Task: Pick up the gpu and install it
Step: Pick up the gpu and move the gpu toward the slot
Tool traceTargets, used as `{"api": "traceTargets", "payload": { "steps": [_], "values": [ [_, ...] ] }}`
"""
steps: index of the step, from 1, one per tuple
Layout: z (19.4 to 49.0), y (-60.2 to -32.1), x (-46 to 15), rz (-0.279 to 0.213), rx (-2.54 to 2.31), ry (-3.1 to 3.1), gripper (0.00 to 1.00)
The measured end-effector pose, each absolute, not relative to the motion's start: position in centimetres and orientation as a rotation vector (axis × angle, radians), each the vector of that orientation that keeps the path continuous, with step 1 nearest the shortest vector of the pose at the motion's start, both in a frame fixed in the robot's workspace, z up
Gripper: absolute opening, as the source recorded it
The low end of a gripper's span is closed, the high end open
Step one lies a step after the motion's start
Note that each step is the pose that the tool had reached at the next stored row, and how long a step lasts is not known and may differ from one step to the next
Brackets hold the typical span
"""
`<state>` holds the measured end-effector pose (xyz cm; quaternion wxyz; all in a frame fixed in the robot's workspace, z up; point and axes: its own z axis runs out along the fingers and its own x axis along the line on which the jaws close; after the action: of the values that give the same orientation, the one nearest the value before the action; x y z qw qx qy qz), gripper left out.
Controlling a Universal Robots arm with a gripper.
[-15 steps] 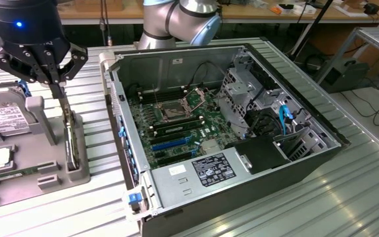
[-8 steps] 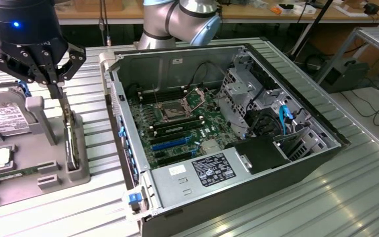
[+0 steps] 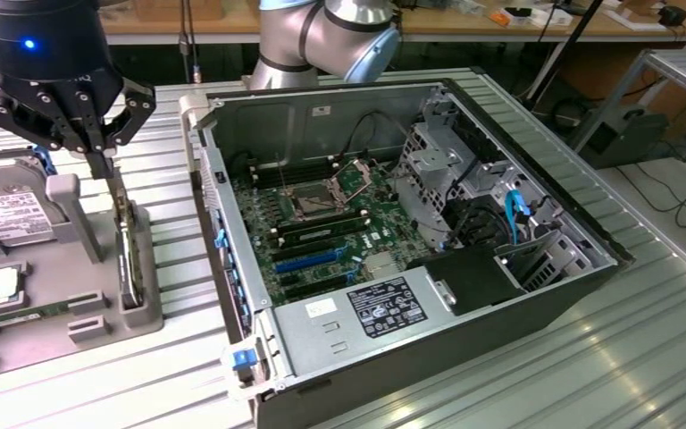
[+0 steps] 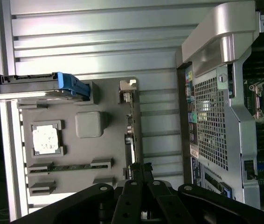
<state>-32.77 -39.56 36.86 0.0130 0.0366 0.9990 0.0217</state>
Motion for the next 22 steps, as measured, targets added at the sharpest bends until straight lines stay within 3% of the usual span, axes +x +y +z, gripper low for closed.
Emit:
{"api": "traceTargets", "payload": {
  "steps": [1, 2, 3, 6, 13, 22],
  "values": [
    [36.9, -39.6, -32.8, 0.068, 0.114, 3.113, 0.11],
    [36.9, -39.6, -32.8, 0.068, 0.114, 3.113, 0.17],
    [36.9, -39.6, -32.8, 0.068, 0.113, 3.113, 0.30],
    [36.9, -39.6, -32.8, 0.068, 0.113, 3.113, 0.42],
    [36.6, -39.6, -32.8, 0.068, 0.112, 3.112, 0.42],
    [33.9, -39.6, -33.2, 0.068, 0.110, 3.109, 0.42]
  ]
}}
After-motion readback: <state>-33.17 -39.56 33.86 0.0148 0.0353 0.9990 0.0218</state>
